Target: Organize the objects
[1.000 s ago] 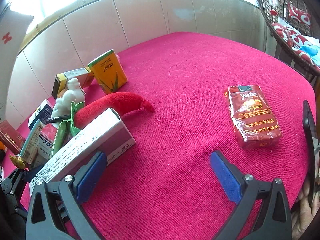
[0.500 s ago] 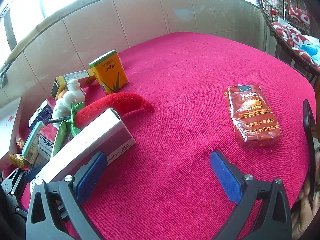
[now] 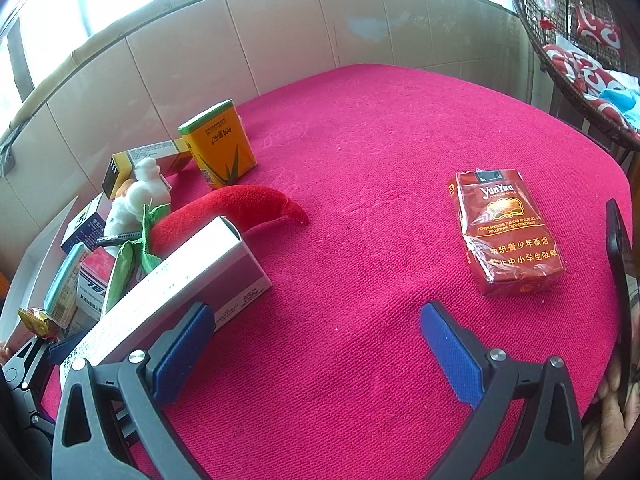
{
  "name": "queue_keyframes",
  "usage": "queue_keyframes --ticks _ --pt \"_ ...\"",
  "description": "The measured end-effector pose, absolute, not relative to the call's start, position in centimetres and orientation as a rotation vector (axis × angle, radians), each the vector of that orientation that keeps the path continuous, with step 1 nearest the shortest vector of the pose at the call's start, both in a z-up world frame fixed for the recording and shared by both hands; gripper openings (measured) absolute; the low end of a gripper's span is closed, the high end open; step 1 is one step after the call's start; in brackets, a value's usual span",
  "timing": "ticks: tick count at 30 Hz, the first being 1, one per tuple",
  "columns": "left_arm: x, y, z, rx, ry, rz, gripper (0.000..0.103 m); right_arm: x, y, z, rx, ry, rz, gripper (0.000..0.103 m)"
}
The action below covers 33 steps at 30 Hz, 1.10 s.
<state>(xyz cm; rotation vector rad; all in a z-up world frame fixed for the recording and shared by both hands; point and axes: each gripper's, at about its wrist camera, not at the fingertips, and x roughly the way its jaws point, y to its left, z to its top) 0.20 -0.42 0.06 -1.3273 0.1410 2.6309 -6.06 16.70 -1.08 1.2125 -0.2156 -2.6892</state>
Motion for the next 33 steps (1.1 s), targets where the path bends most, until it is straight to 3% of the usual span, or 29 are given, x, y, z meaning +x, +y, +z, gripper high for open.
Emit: queue_keyframes --ticks 33 --pt "0.3 -0.4 0.1 -1.326 0.141 2.632 0.103 -8.1 15.9 -1.8 1.289 -0.057 -2.728 0.103"
